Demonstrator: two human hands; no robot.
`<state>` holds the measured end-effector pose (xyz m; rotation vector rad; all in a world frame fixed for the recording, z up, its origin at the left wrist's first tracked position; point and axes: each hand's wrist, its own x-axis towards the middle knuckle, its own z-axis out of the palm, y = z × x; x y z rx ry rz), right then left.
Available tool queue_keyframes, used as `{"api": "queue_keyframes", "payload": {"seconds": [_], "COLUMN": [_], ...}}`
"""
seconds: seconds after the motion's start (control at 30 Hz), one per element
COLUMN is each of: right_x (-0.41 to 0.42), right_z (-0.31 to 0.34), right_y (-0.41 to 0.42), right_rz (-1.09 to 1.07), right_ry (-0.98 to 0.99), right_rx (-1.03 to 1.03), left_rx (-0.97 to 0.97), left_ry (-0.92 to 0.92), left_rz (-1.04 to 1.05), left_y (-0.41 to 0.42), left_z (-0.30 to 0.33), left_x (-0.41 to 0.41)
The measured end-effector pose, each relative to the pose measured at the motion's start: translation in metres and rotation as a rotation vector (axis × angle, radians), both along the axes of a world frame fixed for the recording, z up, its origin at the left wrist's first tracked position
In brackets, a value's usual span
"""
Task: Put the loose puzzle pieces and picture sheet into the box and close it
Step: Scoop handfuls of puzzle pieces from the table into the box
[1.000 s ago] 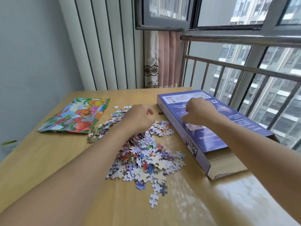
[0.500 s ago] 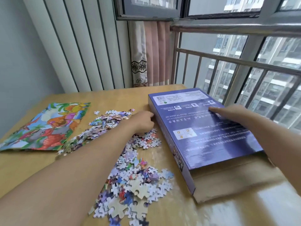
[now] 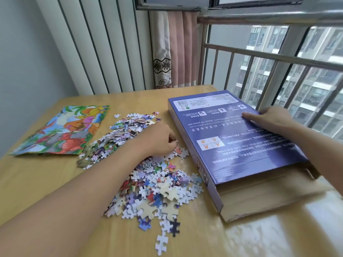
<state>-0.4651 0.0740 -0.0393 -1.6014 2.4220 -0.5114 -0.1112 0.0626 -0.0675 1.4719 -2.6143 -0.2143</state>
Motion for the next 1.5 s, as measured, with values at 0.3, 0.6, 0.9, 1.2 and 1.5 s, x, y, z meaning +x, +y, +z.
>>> {"api": "queue_keyframes", "payload": {"seconds": [0.3, 0.6, 0.9, 1.2, 1.5], "right_x": [0.194, 0.276, 0.258, 0.238, 0.256], "right_z": [0.043, -0.011, 0.001, -0.011, -0.034], "right_y": [0.091, 0.094, 0.139, 0.132, 0.120], "right_rz": [0.693, 0.484, 0.759, 0.753, 0.818], "right_ry": [-0.077, -0.114, 0.038, 0.129, -0.051], "right_rx": [-0.191, 0.241, 0.262, 0.213, 0.015], "left_rx": [-0.110, -0.157, -0.109, -0.140, -0.115], "left_ry": [0.207, 0.461, 0.419, 0.496, 0.693], "left_rz": [0.081, 0.258, 0.228, 0.224, 0.278], "left_y": [0.037, 0.111, 0.128, 0.131, 0.128], "left_z": [0.007, -0.018, -0.040, -0.034, -0.029], "left_x": [0.042, 0.094, 0.110, 0.110, 0.107]}}
